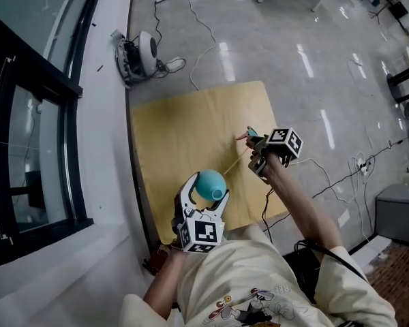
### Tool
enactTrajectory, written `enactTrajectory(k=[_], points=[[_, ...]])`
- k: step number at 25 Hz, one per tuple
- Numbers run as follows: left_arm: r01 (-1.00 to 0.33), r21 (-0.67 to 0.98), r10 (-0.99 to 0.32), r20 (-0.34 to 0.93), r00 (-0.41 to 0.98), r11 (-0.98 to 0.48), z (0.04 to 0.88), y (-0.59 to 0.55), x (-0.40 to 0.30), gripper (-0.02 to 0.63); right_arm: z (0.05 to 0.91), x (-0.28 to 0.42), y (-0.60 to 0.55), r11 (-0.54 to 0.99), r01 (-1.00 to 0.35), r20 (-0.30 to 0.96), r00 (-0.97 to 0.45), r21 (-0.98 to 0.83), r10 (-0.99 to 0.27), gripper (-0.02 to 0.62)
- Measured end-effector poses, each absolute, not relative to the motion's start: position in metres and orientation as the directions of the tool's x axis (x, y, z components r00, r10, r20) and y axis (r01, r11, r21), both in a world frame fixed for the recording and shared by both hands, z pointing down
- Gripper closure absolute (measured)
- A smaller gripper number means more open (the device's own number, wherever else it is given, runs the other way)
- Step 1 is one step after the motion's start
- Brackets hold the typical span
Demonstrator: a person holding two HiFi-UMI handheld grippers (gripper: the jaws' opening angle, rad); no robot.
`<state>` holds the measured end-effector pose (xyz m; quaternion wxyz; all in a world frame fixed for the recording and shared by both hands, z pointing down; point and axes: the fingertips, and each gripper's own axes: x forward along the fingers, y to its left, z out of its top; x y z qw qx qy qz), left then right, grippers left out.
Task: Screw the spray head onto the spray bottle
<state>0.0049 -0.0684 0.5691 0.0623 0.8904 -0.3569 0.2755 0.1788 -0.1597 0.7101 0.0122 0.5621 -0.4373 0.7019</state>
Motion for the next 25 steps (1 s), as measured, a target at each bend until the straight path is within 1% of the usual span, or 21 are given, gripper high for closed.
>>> enactTrajectory(k=[3, 6, 7, 9, 12, 14, 18, 21, 25], points=[[-0.676, -0.057, -0.587, 0.551, 0.592, -0.735, 0.548, -0.068, 0.008, 0.202, 0.625, 0.167, -0.177, -0.400, -0.550, 0.664, -0.450, -0.733, -0.597, 0.466], [-0.615, 0.052, -0.474, 0.588, 0.656, -0.787, 0.530, -0.054, 0.023, 0.202, 0.531, 0.155, -0.184, -0.175, -0.554, 0.508, -0.532, -0.814, -0.678, 0.466], [-0.596, 0.097, -0.435, 0.592, 0.678, -0.797, 0.524, -0.048, 0.029, 0.202, 0.501, 0.151, -0.183, -0.105, -0.553, 0.458, -0.554, -0.827, -0.695, 0.466], [-0.593, 0.140, -0.407, 0.602, 0.687, -0.793, 0.514, -0.043, 0.034, 0.202, 0.446, 0.141, -0.180, 0.015, -0.544, 0.370, -0.590, -0.839, -0.718, 0.466], [-0.609, 0.097, -0.417, 0.643, 0.642, -0.788, 0.508, -0.043, 0.036, 0.202, 0.378, 0.128, -0.176, 0.127, -0.473, 0.241, -0.639, -0.872, -0.730, 0.466], [-0.613, 0.083, -0.414, 0.667, 0.620, -0.785, 0.507, -0.040, 0.040, 0.202, 0.337, 0.123, -0.170, 0.211, -0.456, 0.167, -0.657, -0.865, -0.736, 0.466], [-0.618, 0.110, -0.385, 0.694, 0.608, -0.779, 0.501, -0.035, 0.041, 0.202, 0.275, 0.115, -0.153, 0.373, -0.464, 0.067, -0.694, -0.804, -0.717, 0.466], [-0.631, 0.142, -0.373, 0.700, 0.609, -0.763, 0.491, -0.036, 0.034, 0.202, 0.251, 0.107, -0.141, 0.464, -0.490, 0.037, -0.716, -0.738, -0.698, 0.467], [-0.635, 0.126, -0.389, 0.695, 0.605, -0.762, 0.474, -0.043, 0.024, 0.202, 0.246, 0.093, -0.128, 0.545, -0.515, 0.017, -0.737, -0.661, -0.675, 0.468]])
